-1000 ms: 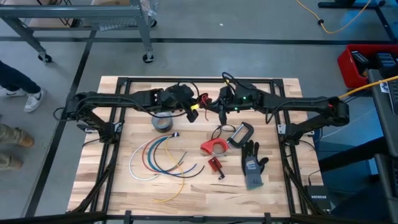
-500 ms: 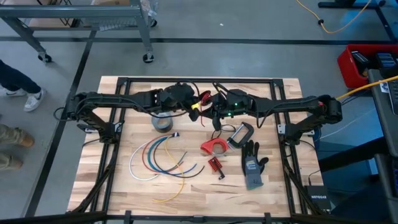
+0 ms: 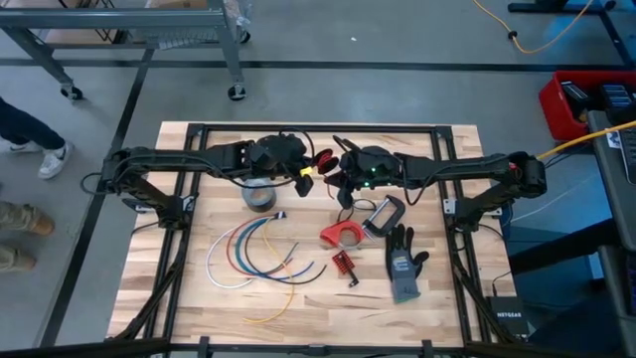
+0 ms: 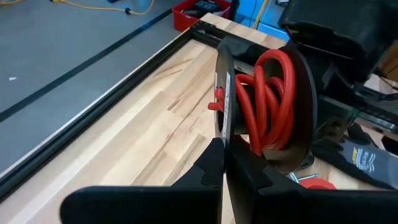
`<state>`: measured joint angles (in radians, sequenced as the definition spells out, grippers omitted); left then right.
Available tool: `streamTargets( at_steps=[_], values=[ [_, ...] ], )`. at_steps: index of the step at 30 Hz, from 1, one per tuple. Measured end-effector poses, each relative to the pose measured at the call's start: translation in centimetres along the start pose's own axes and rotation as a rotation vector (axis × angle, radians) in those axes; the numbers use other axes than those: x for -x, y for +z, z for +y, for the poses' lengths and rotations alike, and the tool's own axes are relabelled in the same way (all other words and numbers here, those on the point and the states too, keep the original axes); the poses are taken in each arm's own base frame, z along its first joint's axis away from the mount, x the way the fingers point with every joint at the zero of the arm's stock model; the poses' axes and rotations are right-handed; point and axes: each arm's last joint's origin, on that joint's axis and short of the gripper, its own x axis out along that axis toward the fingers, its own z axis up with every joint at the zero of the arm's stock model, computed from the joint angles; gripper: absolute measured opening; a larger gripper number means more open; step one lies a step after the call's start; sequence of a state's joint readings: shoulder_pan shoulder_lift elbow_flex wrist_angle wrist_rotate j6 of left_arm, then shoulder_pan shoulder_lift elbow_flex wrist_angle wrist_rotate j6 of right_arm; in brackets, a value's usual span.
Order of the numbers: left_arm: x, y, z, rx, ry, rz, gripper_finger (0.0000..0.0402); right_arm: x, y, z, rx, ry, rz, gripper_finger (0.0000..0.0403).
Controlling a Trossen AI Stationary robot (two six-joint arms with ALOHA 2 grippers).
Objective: Coil cords
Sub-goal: Coil the red wire onto the spool
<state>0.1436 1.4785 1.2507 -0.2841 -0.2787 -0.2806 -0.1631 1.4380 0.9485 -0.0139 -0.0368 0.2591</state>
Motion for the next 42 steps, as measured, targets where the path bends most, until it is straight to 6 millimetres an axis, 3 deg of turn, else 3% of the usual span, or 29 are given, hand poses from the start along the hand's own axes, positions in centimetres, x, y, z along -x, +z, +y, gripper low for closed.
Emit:
streamTargets(
  at_steps=[20,34,42],
  values=[
    [0.9,0.3,-0.3,0.029,-0.022,-0.012,0.0000,0.0,0.0,0.0,0.029,-0.001,-0.007,0.0079],
    [1.0,0.5,-0.8,0.037,-0.049,-0.042,0.0000,-0.1,-0.1,0.0,0.028,-0.002,-0.004,0.0076],
    [1.5,0.6,-0.8,0.038,-0.064,-0.043,0.0000,-0.4,-0.3,-0.1,0.031,-0.006,0.015,0.0011]
  ],
)
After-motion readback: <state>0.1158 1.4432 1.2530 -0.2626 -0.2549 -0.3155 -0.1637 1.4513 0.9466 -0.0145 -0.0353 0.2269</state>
